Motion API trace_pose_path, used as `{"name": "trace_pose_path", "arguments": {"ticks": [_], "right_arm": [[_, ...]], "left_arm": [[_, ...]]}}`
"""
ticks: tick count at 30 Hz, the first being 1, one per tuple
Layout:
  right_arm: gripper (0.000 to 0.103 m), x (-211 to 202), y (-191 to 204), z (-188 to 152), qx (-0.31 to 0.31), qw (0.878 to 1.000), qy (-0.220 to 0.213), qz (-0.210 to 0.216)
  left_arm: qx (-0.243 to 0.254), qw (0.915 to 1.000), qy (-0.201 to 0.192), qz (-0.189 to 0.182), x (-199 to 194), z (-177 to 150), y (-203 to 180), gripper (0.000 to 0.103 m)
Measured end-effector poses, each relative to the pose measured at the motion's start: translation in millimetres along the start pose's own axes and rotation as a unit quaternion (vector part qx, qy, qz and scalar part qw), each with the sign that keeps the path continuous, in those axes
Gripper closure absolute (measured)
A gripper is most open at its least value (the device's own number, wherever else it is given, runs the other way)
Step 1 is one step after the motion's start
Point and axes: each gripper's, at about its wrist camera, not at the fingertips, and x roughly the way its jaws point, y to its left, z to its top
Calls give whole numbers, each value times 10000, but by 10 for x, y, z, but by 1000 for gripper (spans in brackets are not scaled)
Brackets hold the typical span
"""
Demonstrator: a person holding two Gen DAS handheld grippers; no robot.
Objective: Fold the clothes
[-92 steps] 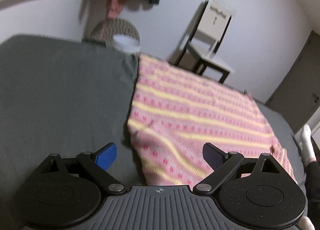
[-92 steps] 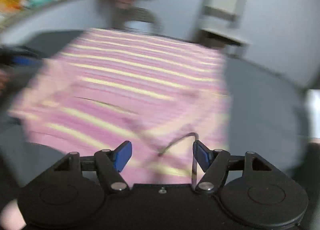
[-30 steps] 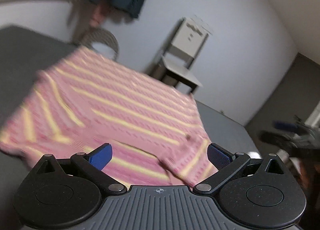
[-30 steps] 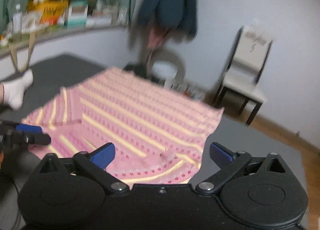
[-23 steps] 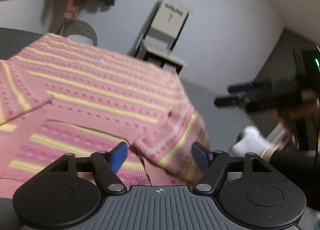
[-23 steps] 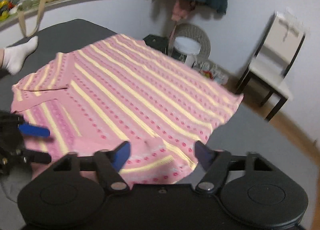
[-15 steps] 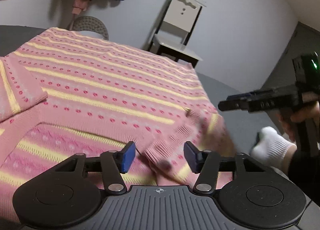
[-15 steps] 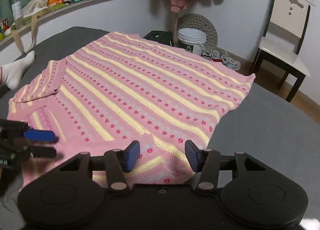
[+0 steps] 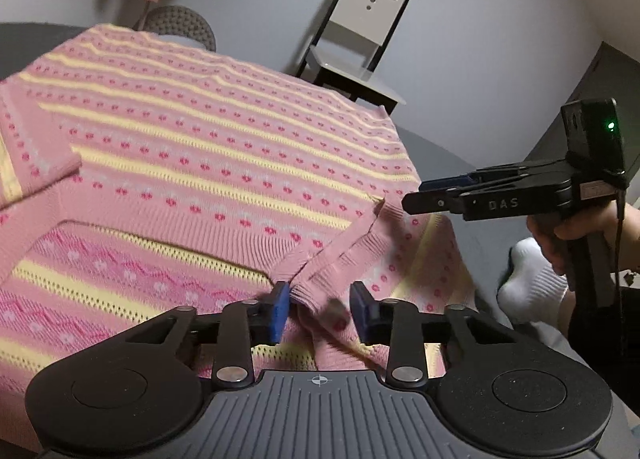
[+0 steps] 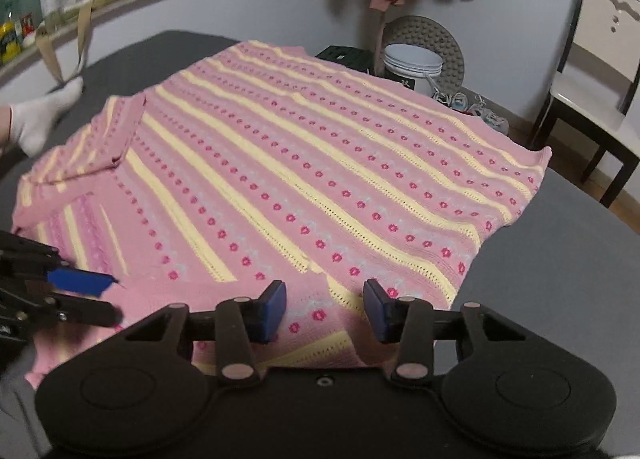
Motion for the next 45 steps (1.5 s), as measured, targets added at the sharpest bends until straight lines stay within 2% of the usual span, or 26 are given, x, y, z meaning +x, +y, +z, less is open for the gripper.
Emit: {"name": "trace_pose_path", "arguments": {"ticks": [1, 2, 3, 4, 5, 7, 12, 18, 24, 27, 28, 29, 30, 31, 32, 34, 36, 38, 42, 45], "right_arm": [[62, 33, 1, 1, -15, 10000, 31, -12], [69, 71, -1, 1, -25, 9999, 100, 13], [75, 108, -4, 0, -36, 9998, 169, 38], [88, 138, -8, 0, -37, 9997, 229, 79], [94, 148, -15, -1, -14, 9996, 263, 142], [96, 128, -22, 11, 56, 9996, 226, 175], [97, 16, -163, 22, 636, 9979, -14, 119], [97, 40, -429, -54, 1540, 9879, 49, 152], [97, 111, -473, -84, 1800, 9836, 57, 100], [88, 152, -454, -106, 1787, 9838, 124, -32], [79, 142, -448, -105, 1790, 9838, 91, -31], [66, 113, -435, -94, 1775, 9841, 20, -65], [61, 60, -415, -79, 1726, 9848, -98, -146], [55, 0, -394, -65, 1665, 9855, -226, -230], [54, -65, -368, -50, 1593, 9861, -355, -303], [54, -203, -291, -16, 1427, 9874, -580, -356], [49, -341, -147, 38, 1228, 9891, -739, -332], [35, -452, 30, 91, 987, 9913, -808, -330], [35, -558, 399, 159, 501, 9966, -627, -208], [35, -581, 753, 158, -50, 9994, -341, -104]], "left_arm": [[34, 10000, -9, -11, 6, -6, -3, 75], [84, 10000, -4, -44, 10, -6, -12, 82], [125, 9999, -3, -48, 2, -5, -18, 85], [156, 9999, -13, -45, -5, -3, -24, 91], [148, 9999, -14, -63, -10, -1, -18, 98], [124, 9999, -13, -102, -19, 3, -3, 98], [88, 9997, -173, -166, -81, 30, 8, 98], [182, 9994, -217, -175, -54, 85, -27, 98], [321, 9994, -89, 45, 91, 168, -4, 98], [345, 9992, 21, 188, 133, 163, 8, 97], [300, 9994, -19, 164, 115, 159, 12, 97], [247, 9995, -66, 198, 83, 163, 16, 92], [234, 9993, -104, 281, 47, 172, 29, 88], [270, 9987, -150, 404, -6, 186, 44, 74], [313, 9979, -198, 532, -62, 200, 59, 51], [360, 9953, -396, 813, -223, 234, 126, 25], [319, 9903, -673, 1176, -458, 290, 265, 22], [173, 9860, -688, 1510, -669, 371, 452, 22], [-268, 9781, -681, 1950, -1201, 513, 832, 22], [-259, 9803, -472, 1901, -1481, 570, 971, 22]]}}
